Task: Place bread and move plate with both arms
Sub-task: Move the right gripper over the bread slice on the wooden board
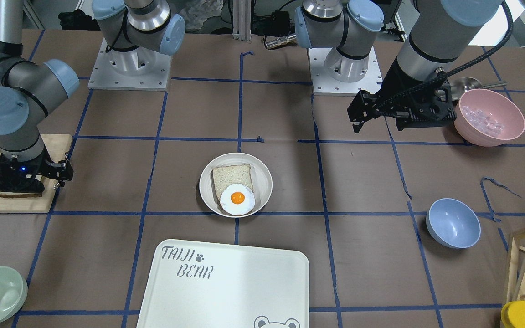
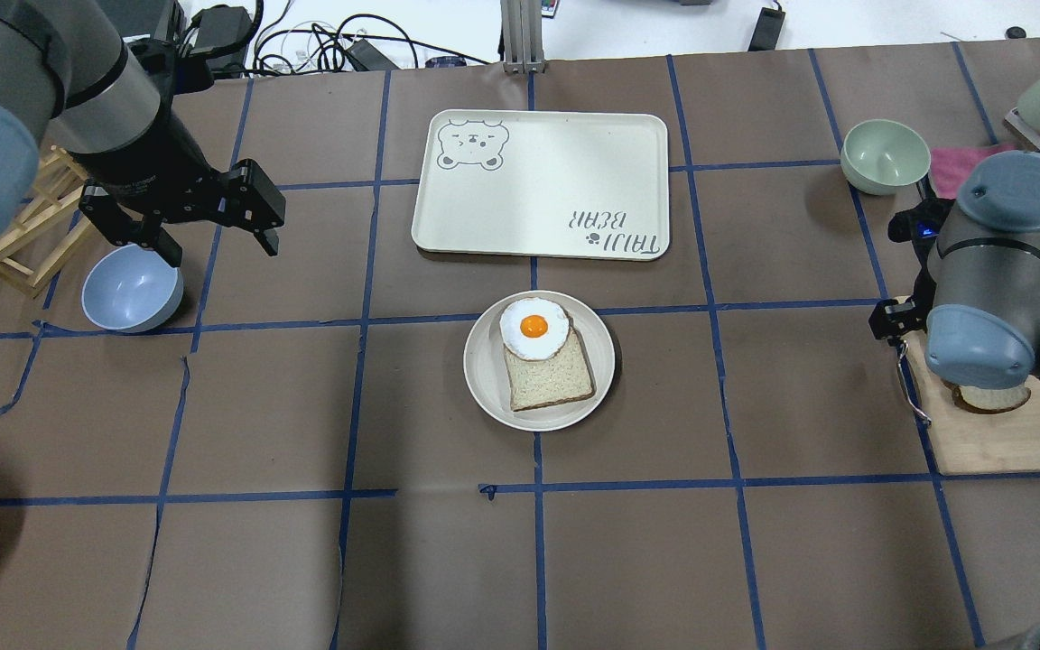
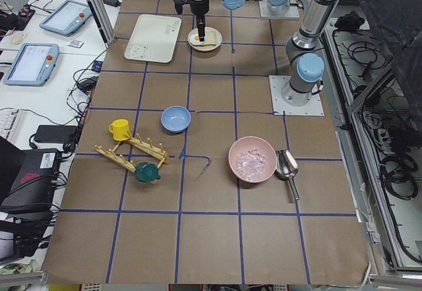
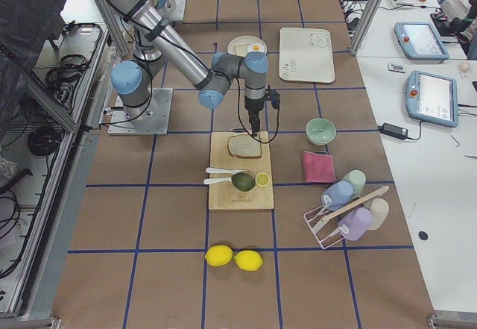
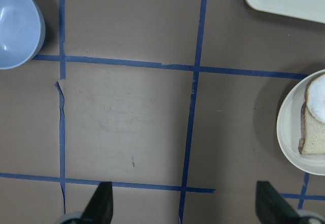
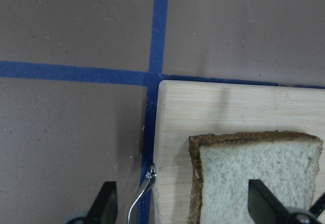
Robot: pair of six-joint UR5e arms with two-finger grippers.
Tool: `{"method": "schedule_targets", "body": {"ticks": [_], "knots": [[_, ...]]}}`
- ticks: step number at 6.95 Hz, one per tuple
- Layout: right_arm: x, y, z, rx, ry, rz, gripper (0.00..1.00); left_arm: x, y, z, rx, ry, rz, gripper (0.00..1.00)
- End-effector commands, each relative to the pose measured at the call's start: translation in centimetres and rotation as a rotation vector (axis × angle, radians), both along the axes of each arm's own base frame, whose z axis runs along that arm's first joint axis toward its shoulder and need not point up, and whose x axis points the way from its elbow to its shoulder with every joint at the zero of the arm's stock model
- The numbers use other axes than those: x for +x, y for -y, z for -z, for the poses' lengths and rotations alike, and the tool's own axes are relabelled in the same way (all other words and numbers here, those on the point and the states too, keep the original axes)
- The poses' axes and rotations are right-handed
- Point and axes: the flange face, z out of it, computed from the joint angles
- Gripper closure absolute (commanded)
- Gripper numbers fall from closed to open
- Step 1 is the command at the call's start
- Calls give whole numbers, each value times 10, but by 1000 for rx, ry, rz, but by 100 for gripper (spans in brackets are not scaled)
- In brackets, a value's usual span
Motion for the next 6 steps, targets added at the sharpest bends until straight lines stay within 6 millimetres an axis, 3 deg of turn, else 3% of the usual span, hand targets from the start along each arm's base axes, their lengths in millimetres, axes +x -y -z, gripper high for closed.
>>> {"method": "schedule_targets", "body": {"ticks": [1,6], "knots": [[-1,-1,1,6,-7,1,14,1,0,0,1,1,-3,0],[-2,-1,5,15,-5,3,14,1,0,0,-1,1,-2,0]]}}
